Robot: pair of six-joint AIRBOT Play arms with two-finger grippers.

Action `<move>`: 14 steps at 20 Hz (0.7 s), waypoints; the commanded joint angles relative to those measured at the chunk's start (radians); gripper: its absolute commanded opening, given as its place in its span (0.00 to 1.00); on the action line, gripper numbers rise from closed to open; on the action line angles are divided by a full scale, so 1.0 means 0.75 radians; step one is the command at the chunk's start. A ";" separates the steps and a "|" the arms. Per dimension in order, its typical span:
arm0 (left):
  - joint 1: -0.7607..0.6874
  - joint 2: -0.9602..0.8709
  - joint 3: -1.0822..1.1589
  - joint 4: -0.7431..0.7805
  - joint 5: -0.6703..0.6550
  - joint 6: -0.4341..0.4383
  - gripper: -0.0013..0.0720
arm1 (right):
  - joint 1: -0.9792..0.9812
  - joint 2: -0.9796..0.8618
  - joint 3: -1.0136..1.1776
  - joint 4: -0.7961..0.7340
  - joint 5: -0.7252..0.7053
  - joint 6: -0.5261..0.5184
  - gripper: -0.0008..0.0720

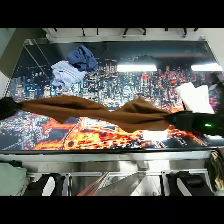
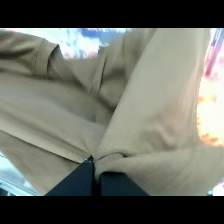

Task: Fold the shirts.

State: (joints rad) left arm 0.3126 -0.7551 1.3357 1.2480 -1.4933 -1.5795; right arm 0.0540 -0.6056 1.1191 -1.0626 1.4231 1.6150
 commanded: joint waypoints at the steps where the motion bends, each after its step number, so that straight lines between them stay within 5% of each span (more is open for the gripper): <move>1: 0.000 0.124 0.338 0.025 -0.012 -0.019 0.03 | -0.011 0.010 0.325 -0.076 0.151 0.008 0.06; 8: 0.000 -0.146 1.378 0.162 -0.342 0.035 0.03 | -0.011 -0.108 0.881 -0.045 0.391 0.013 0.06; 11: -0.001 -0.288 1.419 0.131 -0.364 0.036 0.03 | -0.011 -0.173 0.918 -0.061 0.273 0.012 0.06; 14: -0.001 -0.346 1.035 -0.109 -0.333 0.036 0.03 | -0.011 -0.344 0.857 -0.080 0.264 0.012 0.06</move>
State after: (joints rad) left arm 0.3126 -0.9600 2.2513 1.2984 -1.7367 -1.5555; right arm 0.0463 -0.7727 1.7672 -1.1095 1.6398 1.6234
